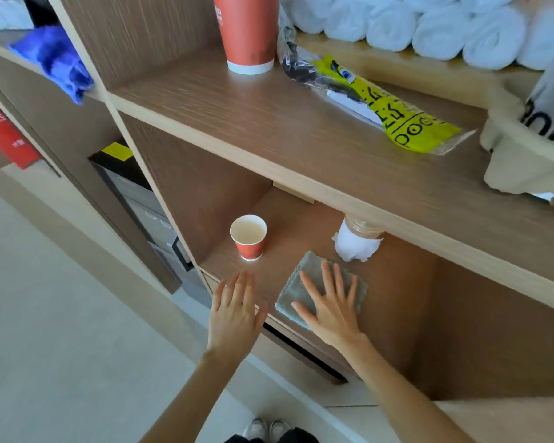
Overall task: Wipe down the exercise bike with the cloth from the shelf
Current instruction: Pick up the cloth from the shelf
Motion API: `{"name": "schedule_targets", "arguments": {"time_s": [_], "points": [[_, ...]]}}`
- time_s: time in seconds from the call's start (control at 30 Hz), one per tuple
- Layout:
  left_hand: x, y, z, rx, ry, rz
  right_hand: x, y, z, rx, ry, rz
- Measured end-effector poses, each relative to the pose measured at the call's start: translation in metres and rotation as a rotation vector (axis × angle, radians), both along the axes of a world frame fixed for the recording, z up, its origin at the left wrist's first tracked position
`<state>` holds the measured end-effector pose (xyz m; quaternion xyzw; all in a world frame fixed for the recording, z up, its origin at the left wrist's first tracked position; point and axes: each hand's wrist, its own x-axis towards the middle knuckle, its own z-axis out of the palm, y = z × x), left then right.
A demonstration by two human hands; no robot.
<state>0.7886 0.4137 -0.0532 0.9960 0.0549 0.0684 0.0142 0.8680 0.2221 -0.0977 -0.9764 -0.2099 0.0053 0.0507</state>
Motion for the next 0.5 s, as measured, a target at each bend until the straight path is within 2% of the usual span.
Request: {"name": "schedule_targets", "arguments": {"time_s": [0.2, 0.5], "points": [[0.000, 0.004, -0.005, 0.000, 0.026, 0.011, 0.001, 0.002, 0.000, -0.029, 0.038, 0.022], [-0.011, 0.007, -0.004, 0.015, 0.058, 0.038, -0.001, 0.005, 0.000, 0.282, -0.146, 0.130]]}}
